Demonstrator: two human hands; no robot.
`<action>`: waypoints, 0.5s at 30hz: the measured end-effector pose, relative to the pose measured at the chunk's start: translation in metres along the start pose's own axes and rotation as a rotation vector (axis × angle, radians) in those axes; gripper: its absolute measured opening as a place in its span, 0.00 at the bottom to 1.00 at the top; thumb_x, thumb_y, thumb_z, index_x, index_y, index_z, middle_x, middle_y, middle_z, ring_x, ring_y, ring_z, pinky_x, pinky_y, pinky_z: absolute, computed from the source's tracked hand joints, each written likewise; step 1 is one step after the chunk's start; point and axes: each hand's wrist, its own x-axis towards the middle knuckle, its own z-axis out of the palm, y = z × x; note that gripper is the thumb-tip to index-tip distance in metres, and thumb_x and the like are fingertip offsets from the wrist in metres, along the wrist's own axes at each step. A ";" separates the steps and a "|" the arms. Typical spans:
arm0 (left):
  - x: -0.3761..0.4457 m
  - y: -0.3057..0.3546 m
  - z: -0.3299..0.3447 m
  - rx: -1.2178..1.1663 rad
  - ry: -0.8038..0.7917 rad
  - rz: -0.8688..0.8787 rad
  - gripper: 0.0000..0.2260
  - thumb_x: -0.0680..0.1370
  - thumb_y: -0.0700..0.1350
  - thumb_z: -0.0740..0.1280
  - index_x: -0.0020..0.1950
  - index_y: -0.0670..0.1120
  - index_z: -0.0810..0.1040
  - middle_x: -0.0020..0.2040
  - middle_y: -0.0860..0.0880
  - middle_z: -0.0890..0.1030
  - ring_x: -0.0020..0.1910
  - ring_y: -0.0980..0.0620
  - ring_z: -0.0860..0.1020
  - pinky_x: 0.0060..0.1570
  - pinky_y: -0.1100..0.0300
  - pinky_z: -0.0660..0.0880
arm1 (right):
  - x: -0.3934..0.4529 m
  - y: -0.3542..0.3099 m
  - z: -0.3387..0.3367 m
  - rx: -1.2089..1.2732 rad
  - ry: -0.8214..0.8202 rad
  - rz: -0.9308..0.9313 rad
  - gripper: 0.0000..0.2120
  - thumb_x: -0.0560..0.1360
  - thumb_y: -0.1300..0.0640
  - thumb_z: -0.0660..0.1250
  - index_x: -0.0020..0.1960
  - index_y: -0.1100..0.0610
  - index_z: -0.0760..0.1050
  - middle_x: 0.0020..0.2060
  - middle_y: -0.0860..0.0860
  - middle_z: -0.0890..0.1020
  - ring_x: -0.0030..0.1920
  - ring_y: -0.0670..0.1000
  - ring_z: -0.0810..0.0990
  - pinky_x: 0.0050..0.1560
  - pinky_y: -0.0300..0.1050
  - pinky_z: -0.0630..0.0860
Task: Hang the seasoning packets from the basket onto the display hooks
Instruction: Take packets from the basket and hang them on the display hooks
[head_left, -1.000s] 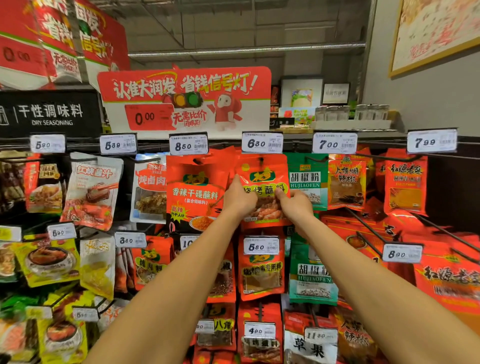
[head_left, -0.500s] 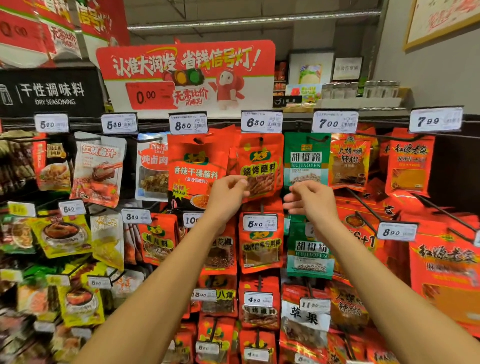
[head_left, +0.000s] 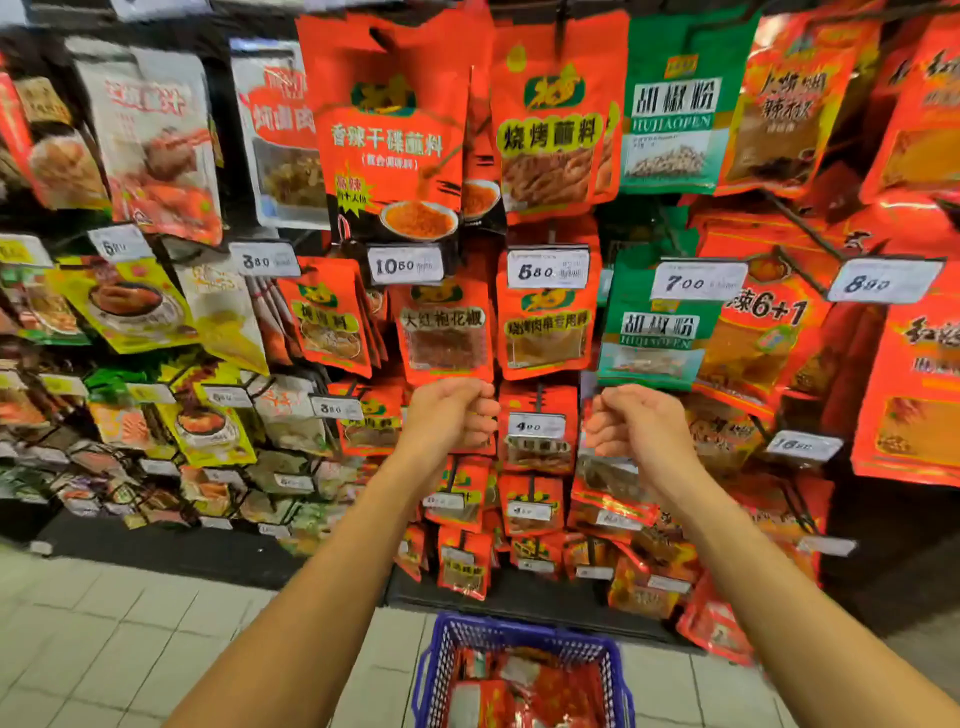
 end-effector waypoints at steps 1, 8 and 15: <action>0.001 -0.018 -0.005 -0.005 -0.016 -0.051 0.10 0.83 0.39 0.59 0.45 0.44 0.77 0.35 0.45 0.76 0.27 0.52 0.72 0.28 0.63 0.68 | -0.003 0.017 0.000 -0.012 0.016 0.049 0.12 0.82 0.64 0.60 0.41 0.62 0.76 0.25 0.55 0.81 0.22 0.50 0.80 0.21 0.38 0.75; 0.004 -0.152 -0.040 0.043 0.025 -0.405 0.09 0.81 0.40 0.62 0.42 0.45 0.79 0.30 0.50 0.78 0.23 0.56 0.73 0.24 0.66 0.70 | -0.035 0.153 0.003 -0.091 0.152 0.365 0.12 0.81 0.63 0.62 0.39 0.61 0.77 0.25 0.55 0.80 0.22 0.51 0.79 0.23 0.39 0.73; -0.004 -0.310 -0.056 0.203 0.038 -0.717 0.06 0.82 0.40 0.63 0.52 0.43 0.80 0.39 0.46 0.80 0.32 0.51 0.76 0.32 0.62 0.73 | -0.058 0.321 -0.008 -0.165 0.277 0.685 0.08 0.77 0.63 0.63 0.41 0.59 0.78 0.24 0.52 0.81 0.22 0.51 0.80 0.23 0.37 0.75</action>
